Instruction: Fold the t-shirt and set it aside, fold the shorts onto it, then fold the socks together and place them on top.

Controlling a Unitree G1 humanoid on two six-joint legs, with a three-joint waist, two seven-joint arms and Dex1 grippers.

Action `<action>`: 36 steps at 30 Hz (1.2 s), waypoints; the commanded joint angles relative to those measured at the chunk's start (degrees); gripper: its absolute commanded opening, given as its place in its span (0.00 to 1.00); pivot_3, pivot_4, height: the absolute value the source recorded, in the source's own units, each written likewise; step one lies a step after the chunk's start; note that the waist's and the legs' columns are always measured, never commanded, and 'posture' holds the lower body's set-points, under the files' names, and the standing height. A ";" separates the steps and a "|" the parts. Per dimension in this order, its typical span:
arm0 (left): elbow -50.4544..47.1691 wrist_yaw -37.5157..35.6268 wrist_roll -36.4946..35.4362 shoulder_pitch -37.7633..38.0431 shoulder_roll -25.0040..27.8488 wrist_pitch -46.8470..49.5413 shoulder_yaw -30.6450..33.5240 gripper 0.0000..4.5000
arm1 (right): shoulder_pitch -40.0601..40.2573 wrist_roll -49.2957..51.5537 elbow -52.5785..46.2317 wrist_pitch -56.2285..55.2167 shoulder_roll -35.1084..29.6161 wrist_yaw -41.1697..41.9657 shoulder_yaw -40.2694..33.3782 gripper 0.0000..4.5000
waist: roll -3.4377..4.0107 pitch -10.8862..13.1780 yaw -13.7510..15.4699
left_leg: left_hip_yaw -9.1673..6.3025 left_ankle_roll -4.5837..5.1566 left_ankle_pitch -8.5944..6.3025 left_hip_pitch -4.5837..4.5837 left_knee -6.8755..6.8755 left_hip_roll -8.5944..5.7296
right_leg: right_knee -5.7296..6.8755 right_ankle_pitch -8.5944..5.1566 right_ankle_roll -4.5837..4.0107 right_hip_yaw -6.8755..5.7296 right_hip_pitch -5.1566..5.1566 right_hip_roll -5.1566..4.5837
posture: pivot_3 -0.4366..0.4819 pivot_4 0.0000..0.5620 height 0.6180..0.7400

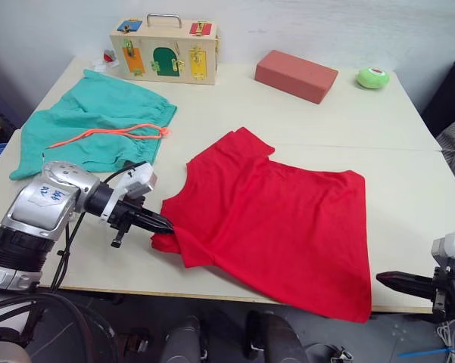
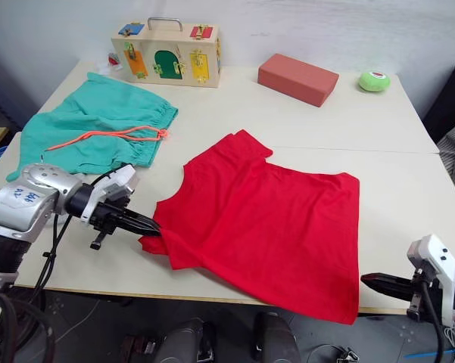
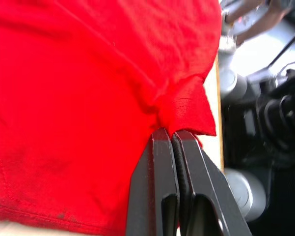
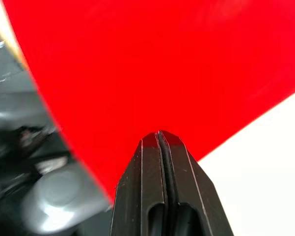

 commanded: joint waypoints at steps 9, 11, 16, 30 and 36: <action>-11.73 16.22 -10.47 11.61 -5.11 14.19 12.73 0.00 | 11.55 7.53 -21.30 3.48 3.01 -0.49 -6.64 0.50 | -0.08 -0.04 0.13 | -0.03 -0.02 0.01 0.07 0.00 0.01 | 0.07 -0.02 0.03 0.18 0.04 -0.12 | 0.48 0.27 1.00; -11.88 18.90 -11.09 11.45 -6.57 15.22 13.52 0.00 | 14.14 7.73 -25.55 3.45 3.87 -1.33 -5.82 0.66 | -0.08 -0.04 0.27 | -0.05 -0.04 0.02 0.08 0.00 0.03 | 0.09 -0.03 0.02 0.18 0.04 -0.11 | 0.48 0.27 1.00; -10.62 26.03 -13.13 9.37 -10.29 20.36 15.81 0.00 | 21.33 -10.03 -28.51 -12.32 7.53 -4.34 3.47 0.89 | -0.22 -0.12 0.27 | -0.07 -0.08 0.01 0.08 0.00 0.02 | 0.07 -0.03 0.02 0.18 0.05 -0.11 | 0.48 0.27 1.00; -11.69 29.01 -15.77 7.85 -10.80 22.74 15.11 0.00 | 18.57 -34.54 -11.02 -44.15 10.62 -10.92 17.91 0.76 | -0.27 -0.16 -0.57 | 0.09 -0.23 0.05 0.23 0.00 0.04 | 0.31 -0.11 -0.08 0.34 0.01 -0.05 | 0.48 0.27 1.00; -12.37 29.34 -16.59 8.53 -10.06 23.04 15.49 0.00 | 17.09 -35.13 -9.44 -45.45 10.21 -12.52 19.45 0.31 | -0.28 -0.16 -1.00 | 0.09 -0.27 0.07 0.30 0.00 0.04 | 0.41 -0.16 -0.15 0.35 0.03 -0.08 | 0.48 0.27 1.00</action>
